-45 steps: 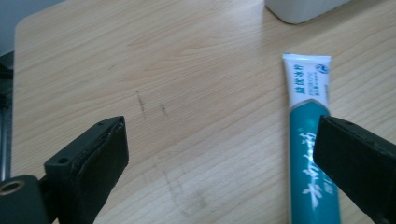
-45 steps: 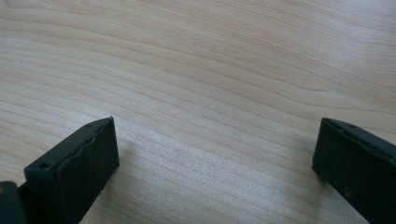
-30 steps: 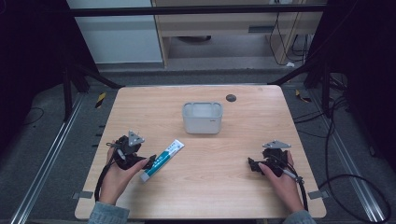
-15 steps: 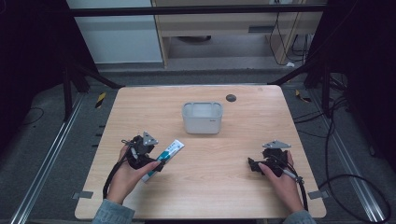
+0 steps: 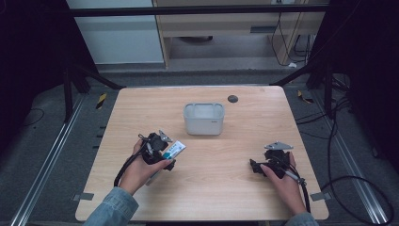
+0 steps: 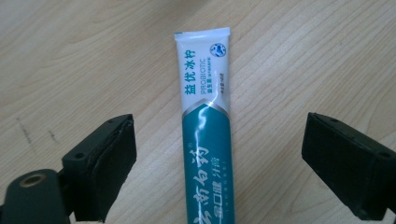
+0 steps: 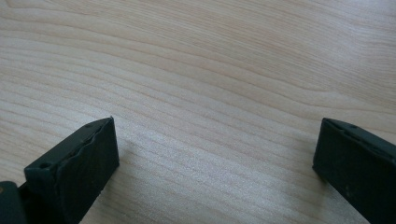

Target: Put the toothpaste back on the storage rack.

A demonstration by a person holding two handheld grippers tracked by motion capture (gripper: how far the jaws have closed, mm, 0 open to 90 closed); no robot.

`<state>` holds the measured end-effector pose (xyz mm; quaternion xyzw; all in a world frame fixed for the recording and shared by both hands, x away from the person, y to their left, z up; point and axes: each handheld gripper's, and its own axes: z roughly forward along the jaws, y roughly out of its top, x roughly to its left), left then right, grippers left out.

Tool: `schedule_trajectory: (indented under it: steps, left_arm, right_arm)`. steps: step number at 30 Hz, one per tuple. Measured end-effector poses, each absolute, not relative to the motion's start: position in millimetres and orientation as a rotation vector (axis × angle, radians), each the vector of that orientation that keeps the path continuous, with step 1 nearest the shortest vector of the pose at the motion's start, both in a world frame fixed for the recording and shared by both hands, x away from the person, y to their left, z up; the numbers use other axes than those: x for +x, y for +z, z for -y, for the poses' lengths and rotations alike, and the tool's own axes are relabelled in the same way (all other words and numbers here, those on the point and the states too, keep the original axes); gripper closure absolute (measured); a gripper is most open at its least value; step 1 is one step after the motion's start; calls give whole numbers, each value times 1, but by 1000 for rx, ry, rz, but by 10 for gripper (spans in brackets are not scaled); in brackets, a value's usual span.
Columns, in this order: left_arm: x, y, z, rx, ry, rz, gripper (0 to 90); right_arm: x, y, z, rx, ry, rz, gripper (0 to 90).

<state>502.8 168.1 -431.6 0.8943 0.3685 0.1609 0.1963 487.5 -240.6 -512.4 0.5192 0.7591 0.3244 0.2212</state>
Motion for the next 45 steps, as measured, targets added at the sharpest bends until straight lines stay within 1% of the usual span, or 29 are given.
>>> schedule_trajectory:
  steps: [2, 3, 4, 5, 7, 14, 16, 17, 19, 22, 23, 24, 27, 32, 45]
  left_arm:
    - [504, -433, -168, 2519, 444, -1035, 104]
    - [507, -433, -168, 2536, 427, -1032, 137]
    - [507, -433, -168, 2536, 427, -1032, 140]
    - [510, -430, -170, 2521, 393, -1039, 165]
    - [513, -429, -171, 2511, 369, -1051, 177]
    - [522, -433, -165, 2576, 362, -1051, 234]
    - [524, -435, -164, 2594, 352, -1049, 273]
    - [528, -439, -164, 2610, 320, -1057, 294]
    - [531, -441, -164, 2615, 307, -1064, 312]
    - [535, -445, -164, 2625, 301, -1076, 378]
    - [537, -446, -163, 2627, 296, -1078, 378]
    - [539, -448, -162, 2632, 287, -1081, 413]
    - [541, -451, -160, 2637, 266, -1086, 465]
    - [547, -455, -159, 2639, 249, -1103, 505]
    - [551, -464, -157, 2657, 230, -1106, 537]
  right_arm:
    - [487, -512, 240, 1439, 898, -2098, 4]
    - [488, -513, 241, 1421, 889, -2098, 4]
    - [488, -513, 241, 1421, 889, -2098, 4]
    - [487, -512, 240, 1438, 897, -2098, 4]
    - [487, -512, 240, 1441, 899, -2098, 4]
    - [488, -513, 241, 1423, 890, -2099, 4]
    - [488, -512, 241, 1435, 897, -2098, 4]
    - [488, -512, 241, 1435, 897, -2098, 4]
    - [488, -512, 241, 1435, 897, -2099, 4]
    - [488, -512, 241, 1435, 897, -2099, 4]
    - [488, -513, 241, 1429, 894, -2098, 4]
    - [488, -513, 241, 1427, 893, -2098, 4]
    - [488, -513, 241, 1429, 894, -2098, 4]
    - [488, -513, 241, 1429, 894, -2098, 4]
    - [488, -512, 241, 1434, 897, -2099, 4]
